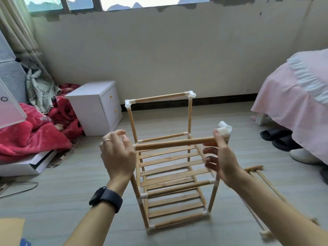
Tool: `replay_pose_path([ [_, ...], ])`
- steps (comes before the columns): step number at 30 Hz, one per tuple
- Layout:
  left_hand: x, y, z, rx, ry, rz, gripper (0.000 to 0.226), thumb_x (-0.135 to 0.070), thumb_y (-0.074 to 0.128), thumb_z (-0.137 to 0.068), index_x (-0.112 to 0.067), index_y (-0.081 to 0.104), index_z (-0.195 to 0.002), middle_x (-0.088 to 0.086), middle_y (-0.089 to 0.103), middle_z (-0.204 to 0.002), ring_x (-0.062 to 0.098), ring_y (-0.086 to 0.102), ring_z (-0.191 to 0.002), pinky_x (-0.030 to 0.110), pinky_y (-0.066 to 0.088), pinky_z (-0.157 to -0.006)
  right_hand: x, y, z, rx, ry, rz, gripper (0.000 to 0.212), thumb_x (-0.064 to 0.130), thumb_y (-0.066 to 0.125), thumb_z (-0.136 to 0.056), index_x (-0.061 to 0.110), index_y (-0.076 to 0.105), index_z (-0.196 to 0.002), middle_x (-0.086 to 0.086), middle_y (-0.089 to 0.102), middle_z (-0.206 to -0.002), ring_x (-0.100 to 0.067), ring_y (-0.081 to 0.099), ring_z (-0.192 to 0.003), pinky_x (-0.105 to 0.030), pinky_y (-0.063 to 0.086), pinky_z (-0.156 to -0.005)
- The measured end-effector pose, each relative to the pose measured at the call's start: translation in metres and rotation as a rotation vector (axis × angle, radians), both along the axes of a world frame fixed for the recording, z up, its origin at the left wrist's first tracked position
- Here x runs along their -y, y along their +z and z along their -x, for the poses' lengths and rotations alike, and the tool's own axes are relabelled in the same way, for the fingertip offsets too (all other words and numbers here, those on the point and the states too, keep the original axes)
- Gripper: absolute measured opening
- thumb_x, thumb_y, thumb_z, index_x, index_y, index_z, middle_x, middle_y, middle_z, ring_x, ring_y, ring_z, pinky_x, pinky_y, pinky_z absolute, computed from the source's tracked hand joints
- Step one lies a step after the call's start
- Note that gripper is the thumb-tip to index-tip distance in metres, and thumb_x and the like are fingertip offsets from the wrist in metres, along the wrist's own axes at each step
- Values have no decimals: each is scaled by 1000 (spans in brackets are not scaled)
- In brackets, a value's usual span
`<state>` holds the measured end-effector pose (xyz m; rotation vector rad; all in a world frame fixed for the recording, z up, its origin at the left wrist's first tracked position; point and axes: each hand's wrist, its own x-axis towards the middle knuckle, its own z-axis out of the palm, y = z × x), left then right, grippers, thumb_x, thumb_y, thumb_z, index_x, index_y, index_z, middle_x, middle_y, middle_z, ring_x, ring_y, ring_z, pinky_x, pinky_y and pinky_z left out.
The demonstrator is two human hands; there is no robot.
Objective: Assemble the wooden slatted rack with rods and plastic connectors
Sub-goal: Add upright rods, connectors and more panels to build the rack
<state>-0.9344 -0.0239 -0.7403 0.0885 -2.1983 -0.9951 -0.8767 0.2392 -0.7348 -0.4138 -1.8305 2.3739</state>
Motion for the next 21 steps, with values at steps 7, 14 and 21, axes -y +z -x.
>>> replay_pose_path([
  [7, -119, 29, -18, -215, -452, 752, 47, -54, 54, -93, -19, 60, -123, 4, 68, -116, 24, 61, -108, 43, 43, -96, -73, 5, 8, -69, -390, -494, 40, 56, 43, -102, 18, 55, -101, -1, 56, -88, -19, 54, -82, -34, 43, -73],
  [14, -156, 11, 1, -87, -463, 936, 37, -52, 40, -102, -22, 62, -107, -2, 71, -93, 22, 69, -83, 37, 52, -74, -80, 7, 35, -28, 70, -542, 45, 59, 43, -101, 22, 67, -106, -10, 70, -108, -23, 65, -104, -42, 50, -96],
  [21, -150, 4, 8, -258, -390, 892, 37, -50, 41, -101, -21, 64, -98, -4, 64, -71, 19, 59, -55, 29, 38, -53, -73, -1, 44, -167, 6, -636, 59, 56, 34, -104, 6, 59, -85, -9, 57, -81, -21, 58, -80, -35, 50, -81],
])
